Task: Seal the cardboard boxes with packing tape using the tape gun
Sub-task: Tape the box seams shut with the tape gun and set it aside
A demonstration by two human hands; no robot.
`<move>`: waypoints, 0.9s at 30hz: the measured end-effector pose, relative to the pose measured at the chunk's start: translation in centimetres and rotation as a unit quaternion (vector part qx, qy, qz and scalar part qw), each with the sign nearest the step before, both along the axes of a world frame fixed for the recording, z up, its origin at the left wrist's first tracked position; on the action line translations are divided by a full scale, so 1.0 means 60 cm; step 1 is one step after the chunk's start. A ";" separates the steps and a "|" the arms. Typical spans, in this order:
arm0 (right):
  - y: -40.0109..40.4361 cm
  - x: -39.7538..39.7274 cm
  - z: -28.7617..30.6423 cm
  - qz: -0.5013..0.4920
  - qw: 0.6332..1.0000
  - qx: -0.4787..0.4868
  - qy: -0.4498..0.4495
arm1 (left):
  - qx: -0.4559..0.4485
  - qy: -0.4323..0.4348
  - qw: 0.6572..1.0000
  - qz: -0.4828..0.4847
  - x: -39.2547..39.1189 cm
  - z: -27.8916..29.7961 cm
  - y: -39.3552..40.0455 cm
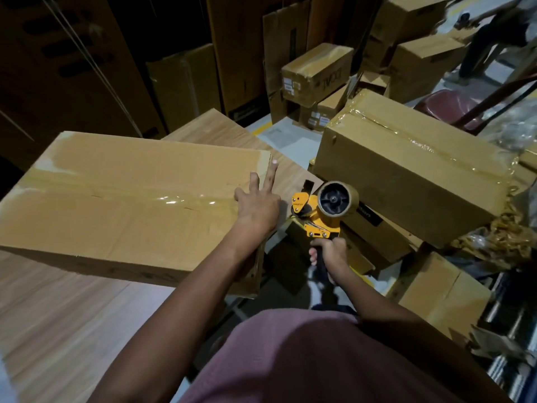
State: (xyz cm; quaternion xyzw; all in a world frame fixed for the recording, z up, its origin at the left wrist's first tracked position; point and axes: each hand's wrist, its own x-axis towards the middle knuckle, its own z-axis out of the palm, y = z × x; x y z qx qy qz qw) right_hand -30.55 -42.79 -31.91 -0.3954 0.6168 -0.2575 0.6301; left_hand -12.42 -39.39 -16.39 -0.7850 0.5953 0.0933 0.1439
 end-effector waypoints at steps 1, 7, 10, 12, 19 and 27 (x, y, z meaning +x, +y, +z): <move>-0.003 0.008 0.004 -0.014 1.000 0.010 -0.022 | 0.005 -0.013 1.000 -0.004 -0.002 -0.002 -0.002; -0.083 0.050 0.037 -0.059 0.981 0.086 -0.162 | -0.015 -0.038 0.999 -0.009 -0.011 -0.016 -0.018; -0.148 0.073 0.032 -0.026 0.973 0.122 -0.194 | -0.037 0.011 0.999 0.016 -0.006 -0.015 -0.028; -0.182 0.082 0.032 0.029 0.967 0.163 -0.193 | -0.051 0.090 0.992 0.069 -0.002 -0.005 -0.028; -0.264 0.114 0.016 0.111 0.957 0.214 -0.162 | -0.170 0.043 0.948 0.264 -0.010 -0.020 0.016; -0.285 0.196 -0.020 0.146 0.943 0.267 -0.134 | -0.213 -0.071 0.886 0.405 -0.065 -0.033 0.019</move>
